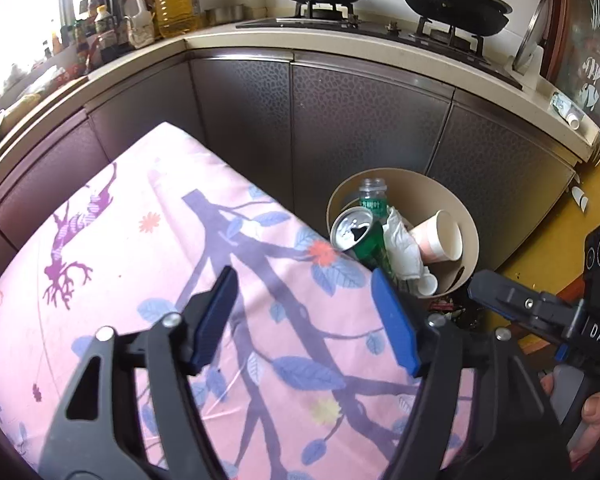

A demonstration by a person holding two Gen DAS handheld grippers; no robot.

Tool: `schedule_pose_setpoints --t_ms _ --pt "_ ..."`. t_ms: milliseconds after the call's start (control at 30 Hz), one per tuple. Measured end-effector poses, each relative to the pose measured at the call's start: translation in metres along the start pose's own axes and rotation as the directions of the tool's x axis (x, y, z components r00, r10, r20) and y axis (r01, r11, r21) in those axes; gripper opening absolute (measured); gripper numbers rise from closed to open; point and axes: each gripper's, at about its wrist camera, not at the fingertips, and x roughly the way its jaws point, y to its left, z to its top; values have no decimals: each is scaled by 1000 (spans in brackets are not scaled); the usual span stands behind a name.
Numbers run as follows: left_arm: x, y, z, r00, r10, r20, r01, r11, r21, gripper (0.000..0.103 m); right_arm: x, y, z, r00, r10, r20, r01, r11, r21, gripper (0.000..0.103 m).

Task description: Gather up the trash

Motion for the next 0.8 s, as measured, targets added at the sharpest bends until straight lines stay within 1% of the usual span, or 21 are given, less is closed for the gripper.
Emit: schedule_pose_setpoints --t_ms 100,233,300,400,467,600,700,800 --pt "-15 4 -9 1000 8 27 -7 1000 -13 72 -7 12 -7 1000 -14 7 14 1000 -7 63" --pt "-32 14 -18 999 14 41 -12 999 -38 77 -11 29 -16 999 -39 5 39 999 -30 65" --pt "-39 20 -22 998 18 52 -15 998 -59 80 -10 37 -21 999 -49 3 49 998 -38 68" --pt "-48 28 -28 998 29 56 -24 996 -83 80 -8 47 -27 999 -51 0 51 998 -45 74" --pt "-55 32 -32 998 35 59 -29 995 -94 80 -6 55 -30 998 -60 -6 60 996 -61 76" --pt "-72 36 -39 994 64 89 -56 994 -91 92 1 68 -35 997 -69 -27 67 995 -75 77" --pt "-86 39 -43 989 88 120 -79 994 -81 96 7 78 -38 997 -65 -50 61 995 -84 78" --pt "-97 44 -48 984 114 141 -103 991 -84 97 10 87 -43 996 -66 -62 60 993 -106 78"
